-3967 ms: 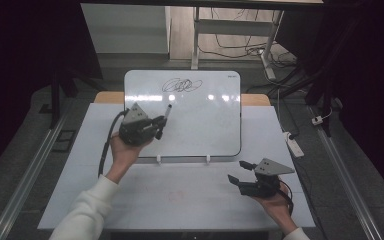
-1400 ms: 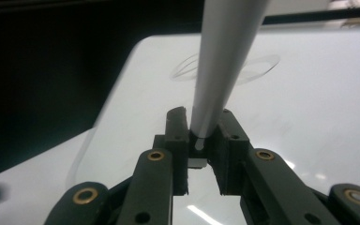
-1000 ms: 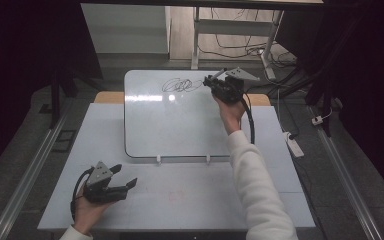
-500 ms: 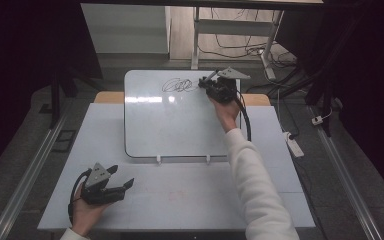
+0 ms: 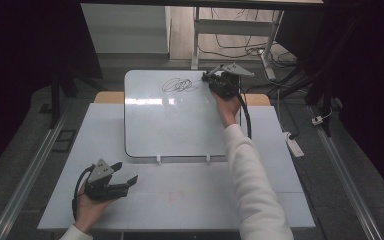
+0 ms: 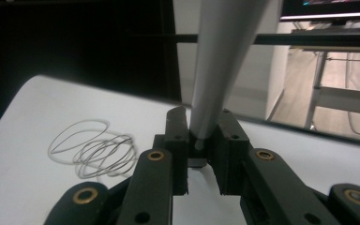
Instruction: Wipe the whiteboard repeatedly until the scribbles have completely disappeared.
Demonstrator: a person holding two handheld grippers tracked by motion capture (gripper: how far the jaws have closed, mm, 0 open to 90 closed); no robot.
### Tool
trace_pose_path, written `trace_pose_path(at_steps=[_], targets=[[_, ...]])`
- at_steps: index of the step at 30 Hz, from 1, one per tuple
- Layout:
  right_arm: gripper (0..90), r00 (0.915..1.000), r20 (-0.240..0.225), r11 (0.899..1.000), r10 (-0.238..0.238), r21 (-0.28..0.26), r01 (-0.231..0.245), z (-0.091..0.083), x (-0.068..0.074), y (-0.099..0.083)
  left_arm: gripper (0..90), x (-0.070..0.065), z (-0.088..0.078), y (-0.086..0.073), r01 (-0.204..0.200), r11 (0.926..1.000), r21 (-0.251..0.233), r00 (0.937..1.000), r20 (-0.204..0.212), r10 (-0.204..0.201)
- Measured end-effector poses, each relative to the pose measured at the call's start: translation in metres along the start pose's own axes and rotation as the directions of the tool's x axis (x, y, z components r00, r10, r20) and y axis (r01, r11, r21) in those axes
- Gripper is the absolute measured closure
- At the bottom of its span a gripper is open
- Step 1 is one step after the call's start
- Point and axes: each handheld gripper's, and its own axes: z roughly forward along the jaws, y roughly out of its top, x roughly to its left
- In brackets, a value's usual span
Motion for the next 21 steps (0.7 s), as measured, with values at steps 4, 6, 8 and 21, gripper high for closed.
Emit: trace_pose_path(at_steps=[4, 6, 8, 21], targets=[[77.6, 0.9948, -0.088, 0.998, -0.050, 0.043, 0.054, 0.003, 0.012, -0.007, 25.9, 0.005, 0.003, 0.005, 0.017, 0.9998, -0.003, 0.9998, 0.009, -0.017], [77.6, 0.9937, -0.079, 0.995, -0.079, 0.055, 0.084, 0.004, 0.015, -0.005, 26.0, 0.007, 0.004, 0.007, 0.026, 0.9996, -0.005, 0.9996, 0.007, -0.026], [77.6, 0.9976, -0.024, 0.997, -0.065, 0.031, 0.066, 0.004, 0.011, 0.000, 26.0, 0.009, 0.005, 0.008, 0.030, 0.9996, -0.003, 0.9995, 0.010, -0.030], [77.6, 0.9993, -0.017, 0.999, -0.034, 0.027, 0.035, 0.007, 0.014, -0.001, 25.9, 0.024, 0.011, 0.018, 0.031, 0.9993, -0.020, 0.9993, 0.019, -0.031]])
